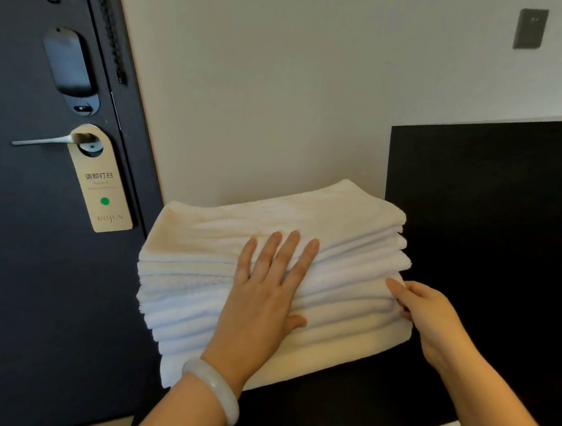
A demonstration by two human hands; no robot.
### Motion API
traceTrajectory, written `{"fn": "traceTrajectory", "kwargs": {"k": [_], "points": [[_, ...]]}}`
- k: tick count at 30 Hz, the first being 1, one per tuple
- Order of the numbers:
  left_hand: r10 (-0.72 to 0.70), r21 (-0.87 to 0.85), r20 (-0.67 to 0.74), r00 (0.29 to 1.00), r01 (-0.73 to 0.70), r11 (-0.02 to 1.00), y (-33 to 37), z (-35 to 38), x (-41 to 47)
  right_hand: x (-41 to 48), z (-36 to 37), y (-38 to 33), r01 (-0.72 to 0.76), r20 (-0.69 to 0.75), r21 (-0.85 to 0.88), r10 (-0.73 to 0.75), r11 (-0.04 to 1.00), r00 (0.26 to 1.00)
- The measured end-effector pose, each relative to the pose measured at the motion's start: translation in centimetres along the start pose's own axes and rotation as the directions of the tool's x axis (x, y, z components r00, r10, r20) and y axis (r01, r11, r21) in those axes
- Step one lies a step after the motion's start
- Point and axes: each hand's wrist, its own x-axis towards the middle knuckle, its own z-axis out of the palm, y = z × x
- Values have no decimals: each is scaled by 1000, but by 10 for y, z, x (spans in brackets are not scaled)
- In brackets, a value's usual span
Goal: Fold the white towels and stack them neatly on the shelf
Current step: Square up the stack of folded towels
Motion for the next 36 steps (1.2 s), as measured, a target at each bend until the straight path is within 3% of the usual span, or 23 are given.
{"fn": "traceTrajectory", "kwargs": {"k": [4, 11, 17, 19, 21, 23, 25, 27, 29, 32, 34, 36], "points": [[-28, 19, -34, 999, 29, 999, 7, -6, -6, -5, -2, 1, -3, 24, 19, 2, 1000, 1000], [-2, 84, 24, 1000, 0, 996, 3, 0, -26, -23, 4, -5, -162, 99, 0, 162, 987, 982], [20, 60, 100, 995, -26, 998, -21, 1, -22, -38, 18, -1, -203, 55, -57, 206, 977, 977], [46, 15, 97, 994, -47, 999, -26, -2, -26, -41, 17, -7, -193, -20, -149, 192, 970, 981], [80, -64, 37, 996, -77, 995, -27, -14, -28, -50, 10, -26, -30, -204, -321, -38, 946, 978], [0, -210, -72, 997, -15, 978, -34, -36, -20, -71, 9, -64, 317, -305, -399, -451, 860, 839], [-185, -315, -145, 972, 132, 940, -49, -59, 2, -86, 22, -112, 611, -163, -409, -713, 678, 682], [-322, -310, -32, 946, 297, 903, -72, -76, 33, -75, 49, -152, 735, 137, -469, -782, 490, 609], [-348, -213, 270, 898, 408, 888, -91, -79, 63, -45, 78, -180, 754, 399, -566, -689, 334, 605], [-292, -97, 593, 750, 427, 899, -112, -57, 80, 6, 106, -178, 608, 572, -790, -263, 77, 776], [-299, -49, 695, 654, 458, 888, -118, -37, 78, 27, 108, -160, 551, 547, -832, -64, 70, 835], [-305, -40, 729, 613, 483, 875, -120, -25, 75, 38, 104, -147, 538, 538, -831, -42, 140, 842]]}}
